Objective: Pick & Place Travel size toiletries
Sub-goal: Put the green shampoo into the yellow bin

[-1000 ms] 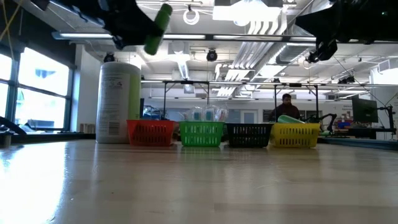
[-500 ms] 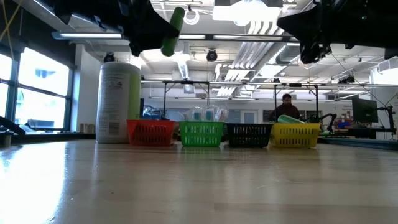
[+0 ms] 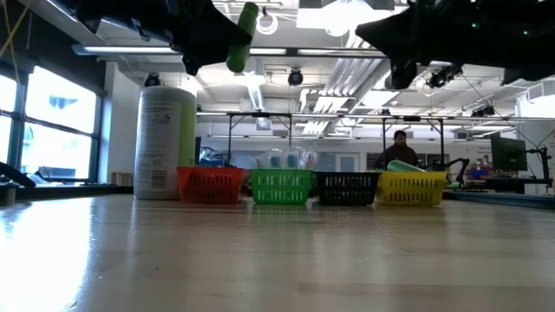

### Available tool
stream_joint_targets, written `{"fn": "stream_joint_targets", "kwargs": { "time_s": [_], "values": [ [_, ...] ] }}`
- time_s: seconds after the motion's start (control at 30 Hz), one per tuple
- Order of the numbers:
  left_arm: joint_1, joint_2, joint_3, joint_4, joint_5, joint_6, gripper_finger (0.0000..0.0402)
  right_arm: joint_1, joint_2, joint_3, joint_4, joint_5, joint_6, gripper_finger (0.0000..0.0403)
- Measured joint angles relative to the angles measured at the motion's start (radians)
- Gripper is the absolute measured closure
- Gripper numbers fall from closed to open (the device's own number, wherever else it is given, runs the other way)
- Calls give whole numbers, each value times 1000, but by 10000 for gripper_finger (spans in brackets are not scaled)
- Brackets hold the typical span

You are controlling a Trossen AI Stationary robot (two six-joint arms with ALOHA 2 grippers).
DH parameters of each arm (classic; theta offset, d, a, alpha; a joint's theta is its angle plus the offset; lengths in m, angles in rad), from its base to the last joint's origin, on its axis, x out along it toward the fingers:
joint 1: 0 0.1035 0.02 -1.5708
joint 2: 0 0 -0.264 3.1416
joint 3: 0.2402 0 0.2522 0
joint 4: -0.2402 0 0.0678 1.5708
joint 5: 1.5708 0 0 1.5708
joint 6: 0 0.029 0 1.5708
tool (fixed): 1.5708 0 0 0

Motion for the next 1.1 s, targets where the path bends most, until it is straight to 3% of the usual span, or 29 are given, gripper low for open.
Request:
{"fn": "stream_joint_targets", "kwargs": {
  "time_s": [0.4, 0.57, 0.7, 0.93, 1.1],
  "values": [
    [0, 0, 0, -1, 4, 0, 226, -9, 235, 195, -1, 32, -13, 400],
    [0, 0, 0, -1, 18, 0, 226, -14, 308, 257, -2, 29, -91, 386],
    [0, 0, 0, -1, 20, 0, 226, -13, 352, 305, -2, 5, -108, 329],
    [0, 0, 0, -1, 74, 0, 226, -13, 429, 392, -2, -2, -90, 174],
    [0, 0, 0, -1, 79, 2, 226, -13, 488, 458, -4, 4, -45, 84]
  ]
}}
